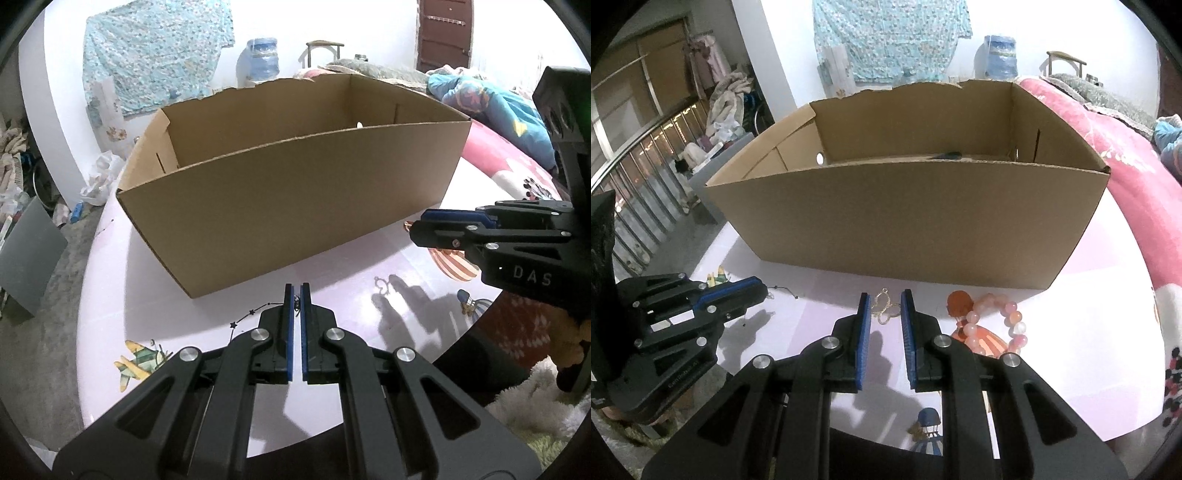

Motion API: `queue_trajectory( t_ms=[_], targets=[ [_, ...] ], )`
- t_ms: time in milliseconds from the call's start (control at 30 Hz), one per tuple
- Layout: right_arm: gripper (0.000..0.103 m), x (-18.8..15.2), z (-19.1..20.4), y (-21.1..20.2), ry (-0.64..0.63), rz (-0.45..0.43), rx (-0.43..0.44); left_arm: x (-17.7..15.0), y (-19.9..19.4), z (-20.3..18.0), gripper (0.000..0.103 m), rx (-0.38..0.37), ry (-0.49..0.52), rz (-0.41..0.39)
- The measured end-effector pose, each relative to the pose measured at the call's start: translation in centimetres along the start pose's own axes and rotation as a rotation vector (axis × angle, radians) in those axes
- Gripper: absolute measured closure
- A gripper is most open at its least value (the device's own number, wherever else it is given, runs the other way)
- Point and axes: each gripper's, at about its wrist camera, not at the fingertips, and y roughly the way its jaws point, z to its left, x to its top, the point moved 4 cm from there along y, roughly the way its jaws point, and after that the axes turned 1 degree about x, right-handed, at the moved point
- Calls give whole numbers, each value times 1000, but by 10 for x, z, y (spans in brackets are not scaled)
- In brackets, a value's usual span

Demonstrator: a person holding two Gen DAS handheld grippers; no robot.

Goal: Organize jewelry
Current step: 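Carry both gold charms into the cardboard box and open both grippers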

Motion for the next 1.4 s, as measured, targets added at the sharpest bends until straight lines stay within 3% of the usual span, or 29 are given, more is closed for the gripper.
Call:
queue_trajectory(
  t_ms=[233, 500, 667, 1400],
  targets=[
    [87, 4, 1, -7, -10, -21, 3, 5, -6, -1, 101, -3, -2, 0],
    [87, 10, -2, -14, -4, -38, 12, 7, -3, -3, 101, 5, -21, 80],
    [87, 14, -2, -22, -11, -58, 18, 7, -9, -1, 101, 29, -33, 91],
    [87, 24, 11, -70, -36, -193, 76, 27, -65, -11, 101, 129, -7, -18]
  ],
)
